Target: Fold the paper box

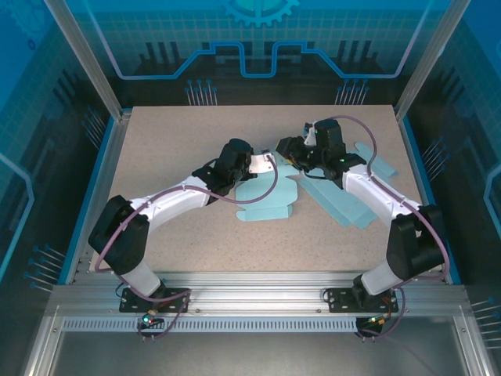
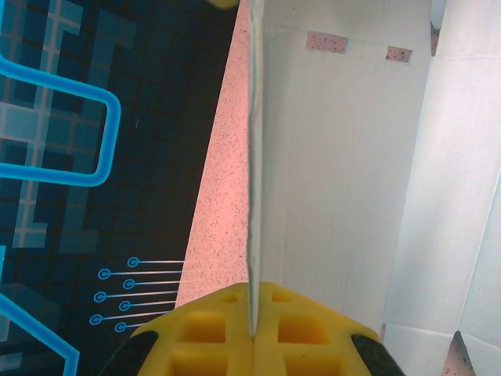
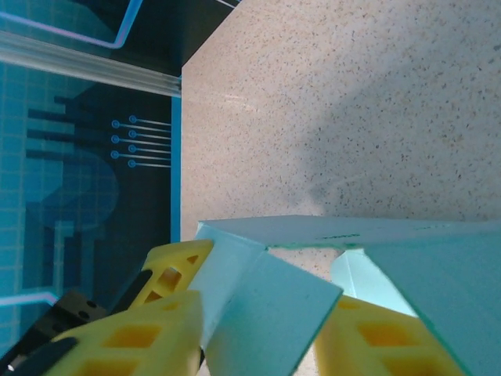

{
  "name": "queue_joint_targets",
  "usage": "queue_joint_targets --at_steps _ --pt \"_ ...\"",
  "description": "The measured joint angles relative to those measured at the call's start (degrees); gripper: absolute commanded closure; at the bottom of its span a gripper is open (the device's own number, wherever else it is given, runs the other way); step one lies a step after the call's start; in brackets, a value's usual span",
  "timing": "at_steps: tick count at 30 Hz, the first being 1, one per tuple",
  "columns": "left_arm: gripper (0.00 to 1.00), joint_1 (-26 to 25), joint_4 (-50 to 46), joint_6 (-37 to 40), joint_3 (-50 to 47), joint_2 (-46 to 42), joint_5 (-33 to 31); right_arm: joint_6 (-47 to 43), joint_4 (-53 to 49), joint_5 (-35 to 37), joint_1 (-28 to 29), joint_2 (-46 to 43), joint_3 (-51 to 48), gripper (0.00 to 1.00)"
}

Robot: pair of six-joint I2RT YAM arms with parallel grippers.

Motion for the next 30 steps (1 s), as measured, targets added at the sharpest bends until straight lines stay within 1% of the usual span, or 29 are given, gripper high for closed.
queue_joint_targets --at_steps 2,4,5,7,9,11,12,15,20,22,26,30 --pt "0.99 -0.04 0.02 0.02 -0.2 0.0 0.04 0.37 0.66 -0.35 0.11 0.11 0.02 0.87" --pt "0.93 -0.07 0.59 -0.02 -0.85 0.0 0.07 0.44 0.94 -0.39 0.26 0.11 0.02 0.92" --pt "0.88 -0.07 1.05 -0.02 -1.2 0.0 0.26 0.76 0.9 -0.42 0.26 0.15 0.0 0.93" --pt "0.79 -0.02 1.97 -0.24 -2.05 -0.09 0.96 1.25 0.96 -0.33 0.22 0.26 -0.28 0.95" --pt "0.67 0.33 2.38 -0.35 -3.32 -0.44 2.78 1.68 1.4 -0.42 -0.04 0.26 -1.07 0.95" --pt "0.6 0.98 2.4 -1.07 -4.74 -1.09 5.29 1.92 1.88 -0.61 -0.33 0.26 -1.88 0.95" --pt "0.59 1.62 2.54 -1.55 -5.7 -1.53 6.67 2.1 2.32 -0.66 -0.5 0.26 -2.32 0.95" --pt "0.58 4.17 4.35 -1.92 -9.38 -3.28 9.31 2.56 2.86 -0.63 -0.83 0.26 -3.28 0.95" --pt "0.59 7.19 6.71 -3.41 -12.57 -3.87 11.26 2.75 3.13 -0.81 -0.94 0.44 -3.65 0.95" --pt "0.63 7.67 8.13 -3.78 -13.2 -3.85 11.26 2.75 3.19 -0.87 -0.94 0.44 -3.69 0.95" --pt "0.77 8.02 11.26 -4.74 -13.99 -3.69 11.26 2.78 3.3 -1.01 -0.94 0.5 -3.69 0.95" --pt "0.83 8.02 14.16 -4.7 -14.29 -3.19 11.28 2.93 3.28 -0.96 -1.03 0.52 -3.69 0.93"
